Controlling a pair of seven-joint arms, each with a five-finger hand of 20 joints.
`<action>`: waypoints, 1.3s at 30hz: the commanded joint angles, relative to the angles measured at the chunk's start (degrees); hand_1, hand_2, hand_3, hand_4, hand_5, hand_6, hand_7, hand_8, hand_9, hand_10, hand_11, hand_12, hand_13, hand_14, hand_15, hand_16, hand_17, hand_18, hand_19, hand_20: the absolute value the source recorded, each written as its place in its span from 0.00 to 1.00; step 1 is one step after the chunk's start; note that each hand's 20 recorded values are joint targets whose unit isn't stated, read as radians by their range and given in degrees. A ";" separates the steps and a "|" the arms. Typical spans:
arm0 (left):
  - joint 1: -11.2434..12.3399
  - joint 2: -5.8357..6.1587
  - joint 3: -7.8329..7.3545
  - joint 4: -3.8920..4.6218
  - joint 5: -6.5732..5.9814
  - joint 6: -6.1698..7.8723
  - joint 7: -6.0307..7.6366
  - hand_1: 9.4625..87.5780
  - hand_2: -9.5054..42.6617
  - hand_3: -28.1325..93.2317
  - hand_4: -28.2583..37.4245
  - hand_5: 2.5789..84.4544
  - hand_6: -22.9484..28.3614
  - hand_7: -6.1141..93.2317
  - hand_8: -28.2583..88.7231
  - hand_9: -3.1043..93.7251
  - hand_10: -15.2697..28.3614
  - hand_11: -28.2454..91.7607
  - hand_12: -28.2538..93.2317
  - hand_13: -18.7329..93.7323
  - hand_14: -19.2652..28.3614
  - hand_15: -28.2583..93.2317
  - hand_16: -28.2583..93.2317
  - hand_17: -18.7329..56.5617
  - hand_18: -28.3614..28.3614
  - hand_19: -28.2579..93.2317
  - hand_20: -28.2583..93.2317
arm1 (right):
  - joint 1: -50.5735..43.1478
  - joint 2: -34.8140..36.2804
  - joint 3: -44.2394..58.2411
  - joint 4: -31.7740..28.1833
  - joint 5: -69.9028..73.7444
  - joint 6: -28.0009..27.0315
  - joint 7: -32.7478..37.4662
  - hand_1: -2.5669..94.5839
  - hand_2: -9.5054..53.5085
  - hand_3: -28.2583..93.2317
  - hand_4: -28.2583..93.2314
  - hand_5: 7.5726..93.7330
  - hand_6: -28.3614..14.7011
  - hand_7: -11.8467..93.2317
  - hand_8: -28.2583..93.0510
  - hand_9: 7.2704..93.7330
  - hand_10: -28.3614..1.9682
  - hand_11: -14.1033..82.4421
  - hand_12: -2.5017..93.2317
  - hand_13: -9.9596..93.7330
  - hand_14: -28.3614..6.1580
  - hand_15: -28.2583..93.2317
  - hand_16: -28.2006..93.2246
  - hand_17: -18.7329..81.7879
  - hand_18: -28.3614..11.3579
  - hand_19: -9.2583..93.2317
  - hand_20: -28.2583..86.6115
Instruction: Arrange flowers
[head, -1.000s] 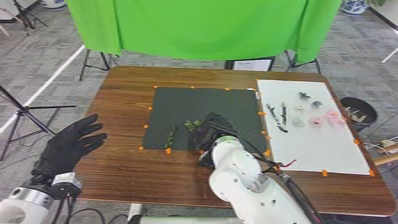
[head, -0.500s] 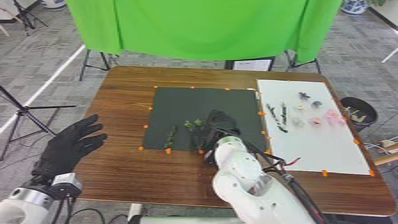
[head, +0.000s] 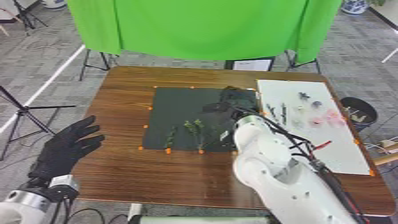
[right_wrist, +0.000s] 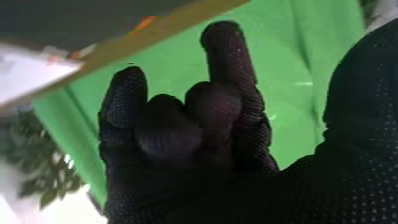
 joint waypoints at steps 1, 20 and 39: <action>2.25 -1.57 -0.63 -0.82 0.00 0.64 0.74 0.17 0.11 0.82 0.00 0.35 0.55 0.24 0.16 0.31 0.65 0.43 0.38 0.35 0.78 0.61 0.20 0.12 0.89 0.57 0.31 | 3.24 11.17 6.19 6.23 0.50 -3.99 6.43 0.16 0.00 0.88 0.00 0.58 0.52 0.62 0.12 0.67 0.50 0.83 0.61 0.71 0.42 0.95 0.57 0.43 0.15 0.86 0.61; 1.97 -1.75 -0.73 -0.88 0.24 0.48 0.49 0.17 0.10 0.82 0.00 0.35 0.55 0.24 0.16 0.31 0.65 0.43 0.38 0.35 0.78 0.61 0.20 0.12 0.89 0.57 0.31 | 5.29 14.40 5.98 14.66 4.22 -11.42 7.65 0.16 0.00 0.74 0.00 0.57 0.48 0.53 0.14 0.63 0.47 0.81 0.60 0.68 0.39 0.93 0.56 0.42 0.13 0.84 0.61; 1.16 -1.11 -0.28 -0.44 0.32 0.09 0.15 0.17 0.12 0.82 0.00 0.35 0.55 0.24 0.16 0.31 0.65 0.43 0.38 0.35 0.78 0.61 0.20 0.12 0.89 0.57 0.31 | 8.04 13.92 -0.02 19.31 3.15 -7.97 3.07 0.22 0.00 0.75 0.00 0.58 0.52 0.58 0.12 0.66 0.51 0.83 0.59 0.70 0.43 0.94 0.56 0.43 0.15 0.83 0.61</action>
